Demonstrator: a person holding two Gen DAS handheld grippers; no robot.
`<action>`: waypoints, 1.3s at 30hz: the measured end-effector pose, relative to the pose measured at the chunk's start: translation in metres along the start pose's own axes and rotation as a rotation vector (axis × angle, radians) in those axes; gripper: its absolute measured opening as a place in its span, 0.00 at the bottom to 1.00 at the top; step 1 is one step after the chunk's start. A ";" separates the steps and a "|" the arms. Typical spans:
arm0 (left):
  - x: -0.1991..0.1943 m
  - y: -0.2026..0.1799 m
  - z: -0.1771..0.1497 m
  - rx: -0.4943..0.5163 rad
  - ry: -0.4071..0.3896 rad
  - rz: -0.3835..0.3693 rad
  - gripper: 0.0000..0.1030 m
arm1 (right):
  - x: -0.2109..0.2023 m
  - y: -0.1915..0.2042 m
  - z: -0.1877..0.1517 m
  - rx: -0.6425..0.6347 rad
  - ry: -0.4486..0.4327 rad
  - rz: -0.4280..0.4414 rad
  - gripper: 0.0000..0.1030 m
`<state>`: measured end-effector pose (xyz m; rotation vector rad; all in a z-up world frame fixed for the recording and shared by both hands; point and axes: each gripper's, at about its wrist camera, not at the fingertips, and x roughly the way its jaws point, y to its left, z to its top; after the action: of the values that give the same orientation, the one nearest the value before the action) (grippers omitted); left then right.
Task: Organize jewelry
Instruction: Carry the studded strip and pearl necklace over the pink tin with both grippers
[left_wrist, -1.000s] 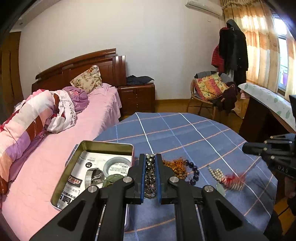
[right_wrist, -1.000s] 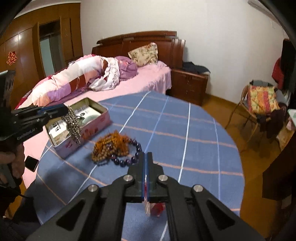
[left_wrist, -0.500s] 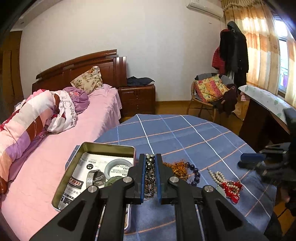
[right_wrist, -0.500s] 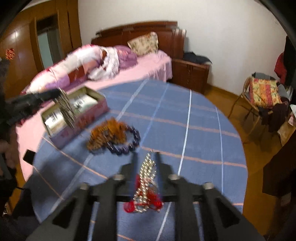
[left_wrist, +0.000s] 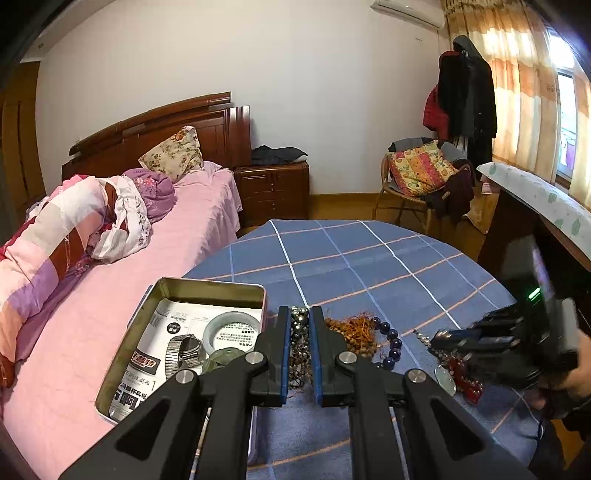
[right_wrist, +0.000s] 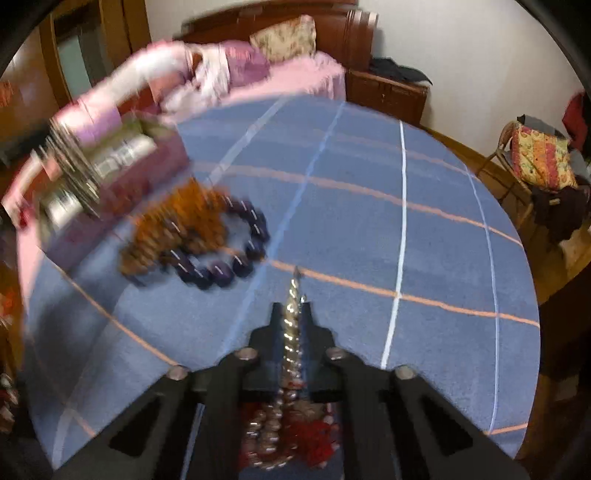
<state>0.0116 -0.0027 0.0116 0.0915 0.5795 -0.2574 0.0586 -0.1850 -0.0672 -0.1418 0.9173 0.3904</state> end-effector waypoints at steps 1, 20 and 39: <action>-0.001 0.001 0.000 0.000 -0.002 0.002 0.08 | -0.011 -0.002 0.001 0.008 -0.039 0.006 0.08; -0.021 0.017 0.021 0.006 -0.077 0.051 0.08 | -0.099 0.013 0.043 0.005 -0.323 0.096 0.08; -0.021 0.055 0.027 -0.042 -0.092 0.096 0.08 | -0.068 0.032 0.075 -0.025 -0.286 0.170 0.08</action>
<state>0.0229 0.0503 0.0462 0.0664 0.4878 -0.1555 0.0655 -0.1521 0.0335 -0.0290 0.6443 0.5649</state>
